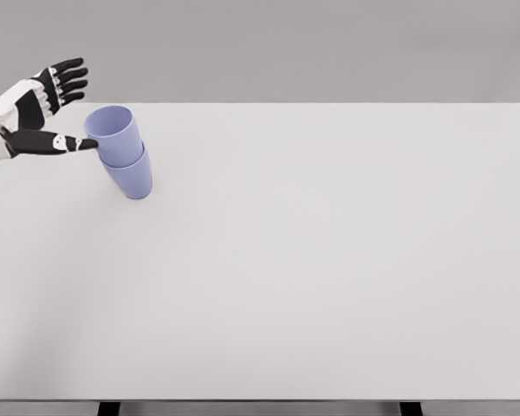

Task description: Place the right cup on the left cup with left arm

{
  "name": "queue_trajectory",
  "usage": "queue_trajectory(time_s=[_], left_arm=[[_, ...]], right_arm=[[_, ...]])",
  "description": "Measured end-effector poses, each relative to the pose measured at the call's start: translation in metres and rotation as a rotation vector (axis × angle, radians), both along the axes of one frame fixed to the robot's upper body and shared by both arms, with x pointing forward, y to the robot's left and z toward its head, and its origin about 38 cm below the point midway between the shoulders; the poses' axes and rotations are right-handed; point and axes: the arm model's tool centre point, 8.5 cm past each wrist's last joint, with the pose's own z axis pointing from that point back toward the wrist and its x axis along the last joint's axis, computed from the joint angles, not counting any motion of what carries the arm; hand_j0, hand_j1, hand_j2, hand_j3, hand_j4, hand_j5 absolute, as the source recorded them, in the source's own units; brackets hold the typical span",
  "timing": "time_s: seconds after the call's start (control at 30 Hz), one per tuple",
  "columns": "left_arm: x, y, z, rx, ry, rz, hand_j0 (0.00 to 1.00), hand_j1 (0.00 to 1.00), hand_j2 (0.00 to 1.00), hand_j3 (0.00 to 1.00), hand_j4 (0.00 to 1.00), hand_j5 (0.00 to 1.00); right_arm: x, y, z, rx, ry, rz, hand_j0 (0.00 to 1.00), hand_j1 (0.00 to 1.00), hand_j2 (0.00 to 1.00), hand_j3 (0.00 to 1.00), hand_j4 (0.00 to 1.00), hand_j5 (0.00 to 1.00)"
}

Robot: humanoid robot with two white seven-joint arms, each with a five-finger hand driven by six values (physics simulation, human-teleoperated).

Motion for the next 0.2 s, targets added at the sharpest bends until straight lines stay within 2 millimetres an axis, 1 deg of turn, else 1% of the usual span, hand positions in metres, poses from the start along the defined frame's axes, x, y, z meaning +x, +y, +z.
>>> queue_trajectory(time_s=[0.03, 0.2], left_arm=[[-0.0018, 0.0014, -0.0023, 0.0, 0.005, 0.004, 1.0, 1.0, 1.0, 1.0, 1.0, 1.0], [-0.0025, 0.0057, 0.0008, 0.004, 0.002, 0.016, 1.0, 1.0, 1.0, 1.0, 1.0, 1.0]], right_arm=[[-0.001, 0.0, 0.0, 0.0, 0.002, 0.0, 1.0, 1.0, 1.0, 1.0, 1.0, 1.0], [0.0, 0.0, 0.0, 0.0, 0.0, 0.0, 1.0, 1.0, 1.0, 1.0, 1.0, 1.0]])
